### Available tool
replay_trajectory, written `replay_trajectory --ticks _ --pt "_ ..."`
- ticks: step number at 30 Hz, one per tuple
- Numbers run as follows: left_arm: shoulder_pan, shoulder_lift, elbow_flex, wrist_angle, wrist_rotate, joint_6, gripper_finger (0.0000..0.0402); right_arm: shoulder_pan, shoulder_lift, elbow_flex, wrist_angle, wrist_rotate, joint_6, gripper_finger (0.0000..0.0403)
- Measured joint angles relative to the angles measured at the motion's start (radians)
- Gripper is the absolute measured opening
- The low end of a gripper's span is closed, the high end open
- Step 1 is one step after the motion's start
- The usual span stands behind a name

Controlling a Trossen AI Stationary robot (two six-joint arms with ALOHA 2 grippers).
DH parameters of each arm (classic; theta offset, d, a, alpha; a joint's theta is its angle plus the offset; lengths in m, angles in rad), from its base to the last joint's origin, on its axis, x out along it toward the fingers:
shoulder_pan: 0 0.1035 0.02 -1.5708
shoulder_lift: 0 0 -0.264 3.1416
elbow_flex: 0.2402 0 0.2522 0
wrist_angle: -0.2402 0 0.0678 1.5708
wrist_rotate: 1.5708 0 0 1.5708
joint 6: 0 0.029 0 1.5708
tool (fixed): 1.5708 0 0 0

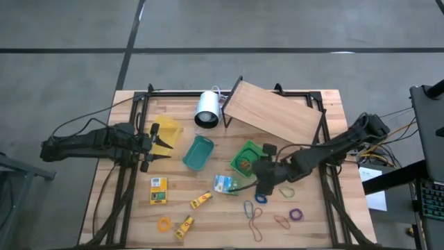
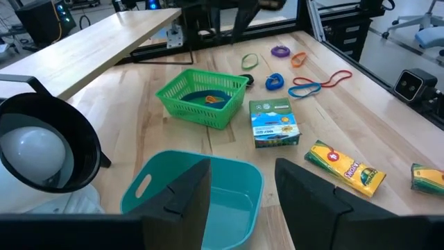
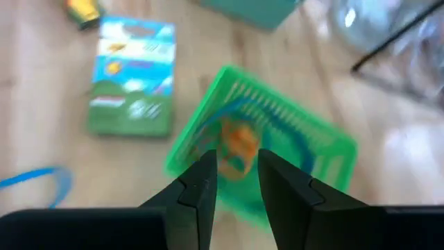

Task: Pick & Place Office Desk Supplies
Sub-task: Put the green rubber band into the green bin

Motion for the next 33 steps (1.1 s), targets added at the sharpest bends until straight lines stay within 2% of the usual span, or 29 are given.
replay_trajectory --ticks 4,7,9,15,20,26,33 --pt "0.000 0.000 0.000 0.000 0.000 0.000 0.0164 0.030 -0.002 0.093 -0.207 -0.159 0.279 0.0103" --pt "0.000 0.000 0.000 0.000 0.000 0.000 0.0164 0.055 -0.002 0.123 -0.274 -0.313 0.523 0.0110" --pt "0.000 0.000 0.000 0.001 0.000 0.000 0.0164 0.087 -0.001 0.125 -0.313 -0.370 0.654 0.0115" --pt "0.000 0.000 0.000 0.001 0.000 0.000 0.0164 0.224 0.000 0.068 -0.338 -0.382 0.869 0.0131" --pt "0.000 0.000 0.000 0.001 0.000 0.000 0.0164 0.322 0.001 -0.005 -0.224 -0.374 0.994 0.0149" --pt "0.000 0.000 0.000 0.001 0.000 0.000 0.0164 0.352 0.000 -0.098 -0.136 -0.366 1.027 0.0164" --pt "0.000 0.000 0.000 0.002 0.000 0.000 0.0164 0.354 0.000 -0.192 -0.100 -0.362 1.027 0.0156"
